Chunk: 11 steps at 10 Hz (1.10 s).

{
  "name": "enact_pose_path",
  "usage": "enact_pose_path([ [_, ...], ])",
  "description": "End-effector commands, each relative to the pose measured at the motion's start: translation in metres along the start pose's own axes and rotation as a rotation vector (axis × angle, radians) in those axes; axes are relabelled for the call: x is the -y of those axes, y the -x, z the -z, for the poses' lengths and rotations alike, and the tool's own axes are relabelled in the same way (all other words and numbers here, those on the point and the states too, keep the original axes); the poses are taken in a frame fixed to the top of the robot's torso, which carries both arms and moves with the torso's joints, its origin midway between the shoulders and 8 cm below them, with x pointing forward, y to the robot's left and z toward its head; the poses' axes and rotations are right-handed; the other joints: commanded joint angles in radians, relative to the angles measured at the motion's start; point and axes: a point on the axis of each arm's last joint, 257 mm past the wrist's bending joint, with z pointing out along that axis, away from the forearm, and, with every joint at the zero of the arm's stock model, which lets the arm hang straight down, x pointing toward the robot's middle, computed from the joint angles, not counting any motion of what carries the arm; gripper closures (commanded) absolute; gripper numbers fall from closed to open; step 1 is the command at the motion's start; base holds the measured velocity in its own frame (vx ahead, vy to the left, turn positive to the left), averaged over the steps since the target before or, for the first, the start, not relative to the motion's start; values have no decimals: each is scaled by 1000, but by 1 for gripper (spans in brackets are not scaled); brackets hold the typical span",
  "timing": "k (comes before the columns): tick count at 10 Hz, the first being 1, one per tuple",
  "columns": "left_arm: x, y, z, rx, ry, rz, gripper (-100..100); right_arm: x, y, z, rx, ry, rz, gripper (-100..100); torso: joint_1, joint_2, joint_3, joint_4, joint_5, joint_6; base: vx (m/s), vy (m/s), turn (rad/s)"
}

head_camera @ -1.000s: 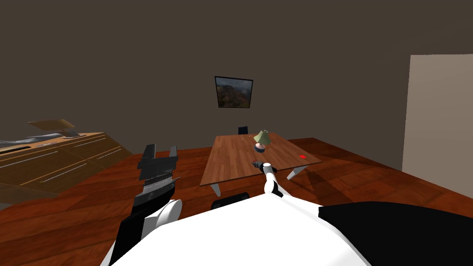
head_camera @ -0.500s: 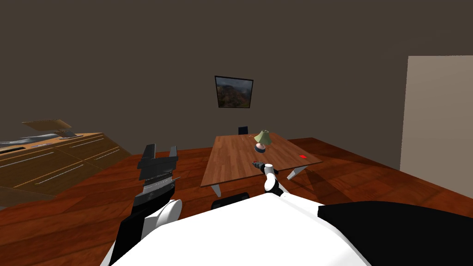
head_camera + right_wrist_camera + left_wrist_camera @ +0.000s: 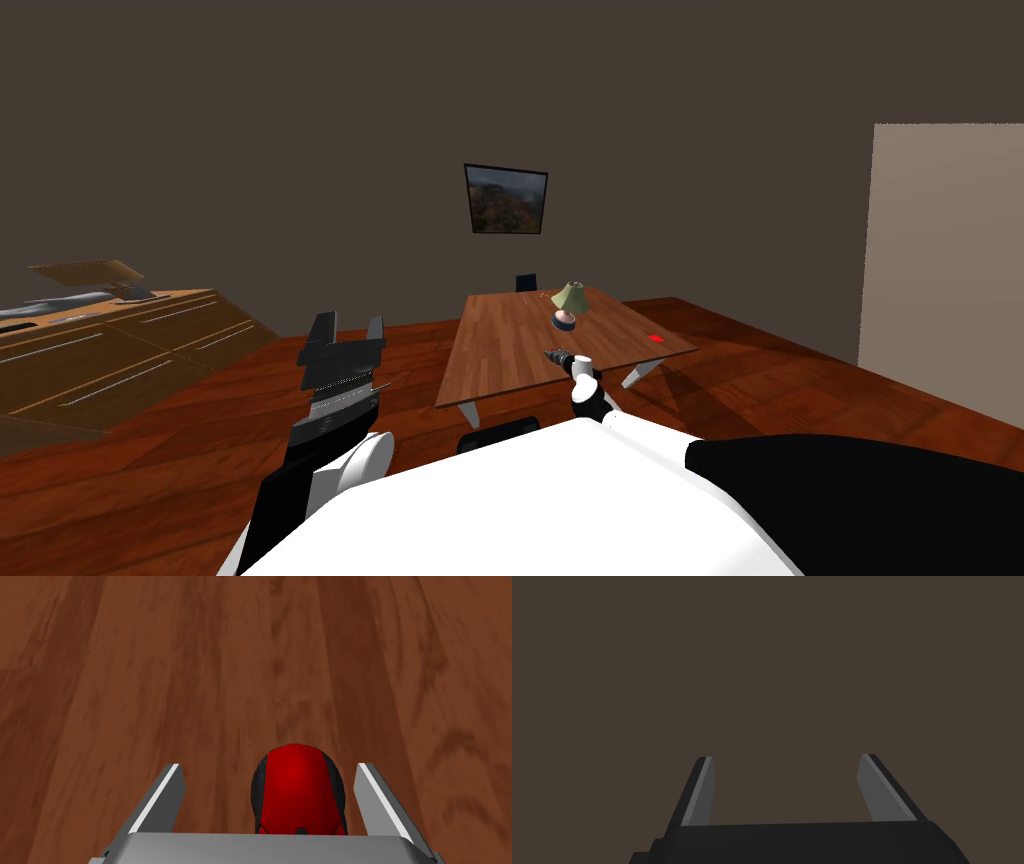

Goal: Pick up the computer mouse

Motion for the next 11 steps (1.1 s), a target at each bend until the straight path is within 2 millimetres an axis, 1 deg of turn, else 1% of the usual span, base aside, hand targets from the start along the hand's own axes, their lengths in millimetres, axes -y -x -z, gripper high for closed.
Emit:
enact_pose_path([
  [1,0,0,0,0,0,0,0,3,-1,1,-12,-11,11,-100,0,0,0,0,0,0,23,40,-26],
  [2,0,0,0,0,0,0,0,-3,3,3,-14,2,5,-100,1,0,0,0,0,0,14,24,-4],
  [3,0,0,0,0,0,0,0,0,1,2,-12,-4,4,-100,0,0,0,0,0,0,5,8,-1],
  [4,0,0,0,0,0,0,0,-1,2,2,-13,-4,7,100,-1,1,0,0,0,0,1,-1,-11],
  [5,0,0,0,0,0,0,0,-3,1,2,-13,1,8,100,-1,1,1,0,-1,-1,0,0,0],
  [8,0,0,0,0,0,0,0,-1,1,2,-13,-4,6,100,-2,0,0,0,-1,0,0,0,0],
  [9,0,0,0,0,0,0,0,-1,1,2,-13,-4,6,0,-2,0,0,0,-1,0,0,0,0],
  [10,0,0,0,0,0,0,0,-17,10,7,11,40,17,100,-2,0,0,0,-1,0,-18,-28,74],
  [11,0,0,0,0,0,0,0,-11,7,5,12,28,35,100,-6,0,-1,-3,-2,2,-30,-45,25],
])
